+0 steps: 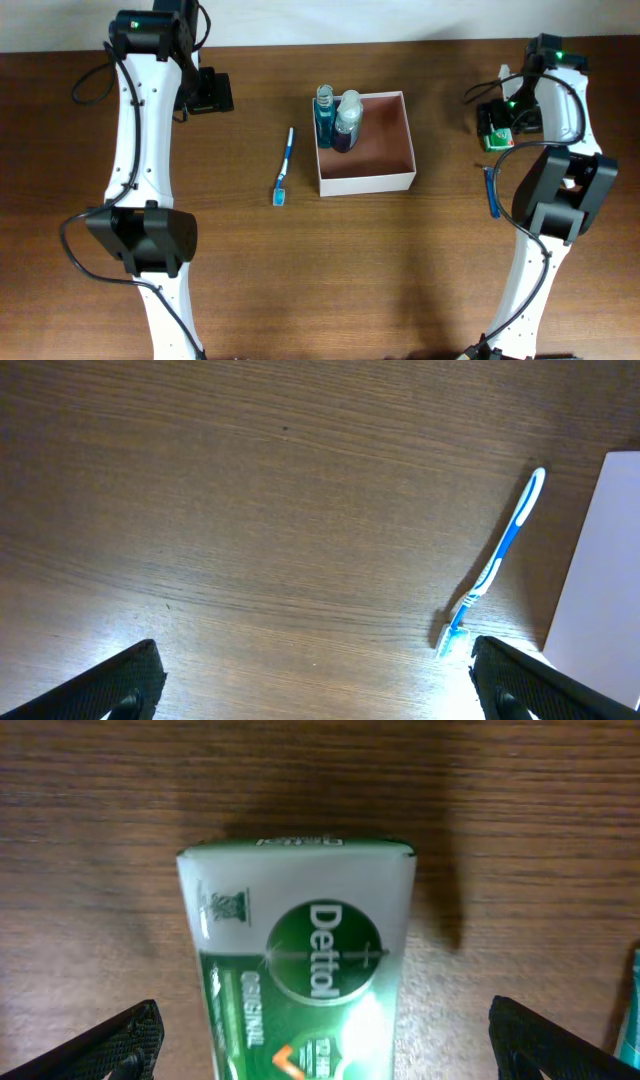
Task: Pack container
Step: 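Lower the right gripper and close it on the Dettol soap bar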
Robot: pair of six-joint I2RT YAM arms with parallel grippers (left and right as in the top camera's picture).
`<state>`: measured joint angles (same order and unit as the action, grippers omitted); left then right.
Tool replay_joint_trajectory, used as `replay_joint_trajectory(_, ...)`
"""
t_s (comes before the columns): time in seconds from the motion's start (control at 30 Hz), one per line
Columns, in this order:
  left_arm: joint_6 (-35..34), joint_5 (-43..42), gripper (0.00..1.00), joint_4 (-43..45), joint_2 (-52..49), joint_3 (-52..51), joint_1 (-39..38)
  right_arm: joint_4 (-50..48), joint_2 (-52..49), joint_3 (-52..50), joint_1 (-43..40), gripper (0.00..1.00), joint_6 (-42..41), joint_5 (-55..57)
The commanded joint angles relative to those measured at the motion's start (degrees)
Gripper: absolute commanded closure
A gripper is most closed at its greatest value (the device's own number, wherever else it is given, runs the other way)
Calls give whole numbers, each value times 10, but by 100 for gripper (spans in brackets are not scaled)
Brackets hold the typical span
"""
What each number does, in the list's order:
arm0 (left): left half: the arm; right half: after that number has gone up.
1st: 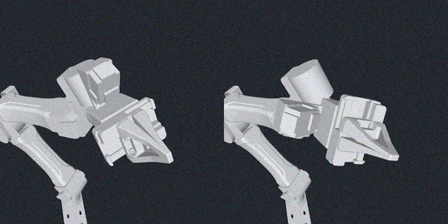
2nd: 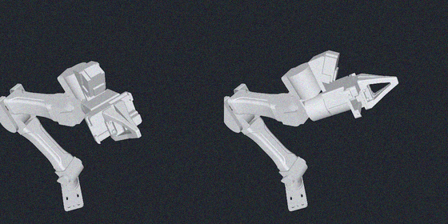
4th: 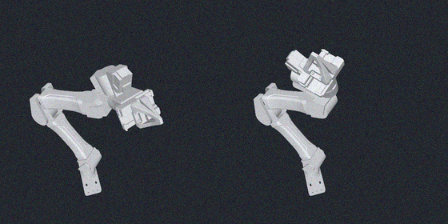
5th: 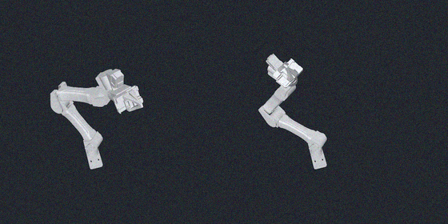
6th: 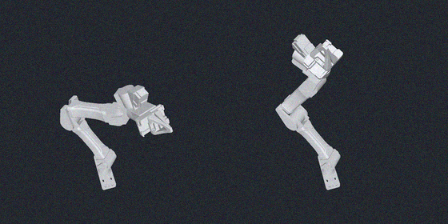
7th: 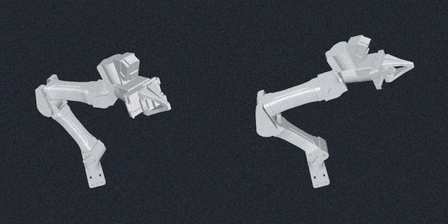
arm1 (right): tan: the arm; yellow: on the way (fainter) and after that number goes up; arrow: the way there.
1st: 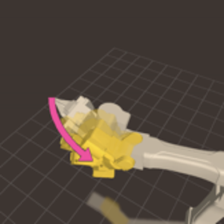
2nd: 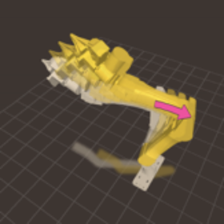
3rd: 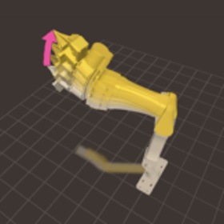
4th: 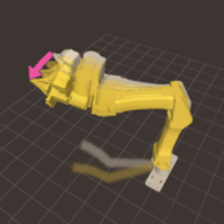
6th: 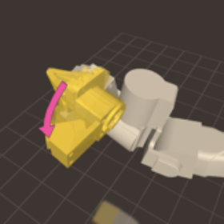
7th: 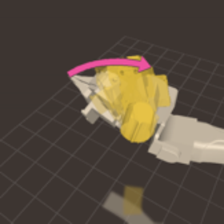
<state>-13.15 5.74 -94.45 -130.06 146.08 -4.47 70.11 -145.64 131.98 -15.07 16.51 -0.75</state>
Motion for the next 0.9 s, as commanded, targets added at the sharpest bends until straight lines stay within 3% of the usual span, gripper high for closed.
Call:
replay_joint_trajectory(0.0,-5,-4,1,1,4,-2,2,-4,-19,-5,4,1,2,-7)
replay_joint_trajectory(0.27,-5,-4,1,1,4,-2,2,-22,-21,-5,14,0,2,-7)
replay_joint_trajectory(0.43,-5,-4,1,1,4,-2,2,-33,-24,-5,25,8,2,-7)
replay_joint_trajectory(0.5,-5,-4,1,1,4,-2,2,-36,-24,-5,28,13,2,-7)
replay_joint_trajectory(0.67,-5,-4,1,1,4,-2,2,-37,-25,-5,27,39,2,-7)
replay_joint_trajectory(0.87,-5,-4,1,1,4,-2,2,-29,-26,-5,26,42,2,-7)
